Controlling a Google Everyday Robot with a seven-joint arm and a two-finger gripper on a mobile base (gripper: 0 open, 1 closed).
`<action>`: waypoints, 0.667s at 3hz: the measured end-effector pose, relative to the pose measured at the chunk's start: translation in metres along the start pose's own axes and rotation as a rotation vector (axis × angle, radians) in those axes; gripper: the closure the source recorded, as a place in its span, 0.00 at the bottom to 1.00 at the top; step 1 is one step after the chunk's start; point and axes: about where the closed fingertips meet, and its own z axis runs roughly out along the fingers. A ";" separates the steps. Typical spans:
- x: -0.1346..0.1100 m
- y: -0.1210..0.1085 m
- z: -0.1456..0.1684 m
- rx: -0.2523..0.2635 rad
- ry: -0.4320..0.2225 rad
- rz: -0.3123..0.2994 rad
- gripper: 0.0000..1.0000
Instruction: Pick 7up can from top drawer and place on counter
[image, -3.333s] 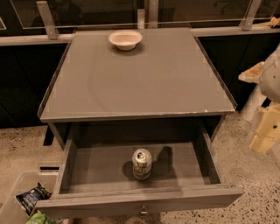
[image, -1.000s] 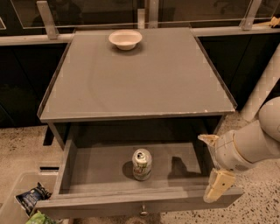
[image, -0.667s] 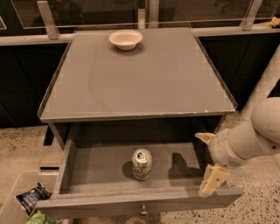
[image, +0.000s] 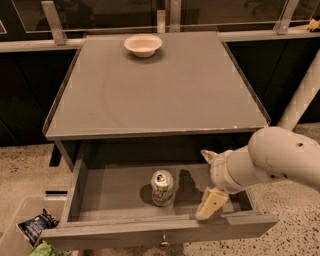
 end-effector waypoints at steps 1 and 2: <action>-0.025 0.011 0.012 0.049 -0.046 0.014 0.00; -0.041 0.021 0.026 0.091 -0.100 0.078 0.00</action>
Offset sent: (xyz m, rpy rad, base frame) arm -0.0109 0.0745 -0.0155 0.1957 -0.0976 -0.1813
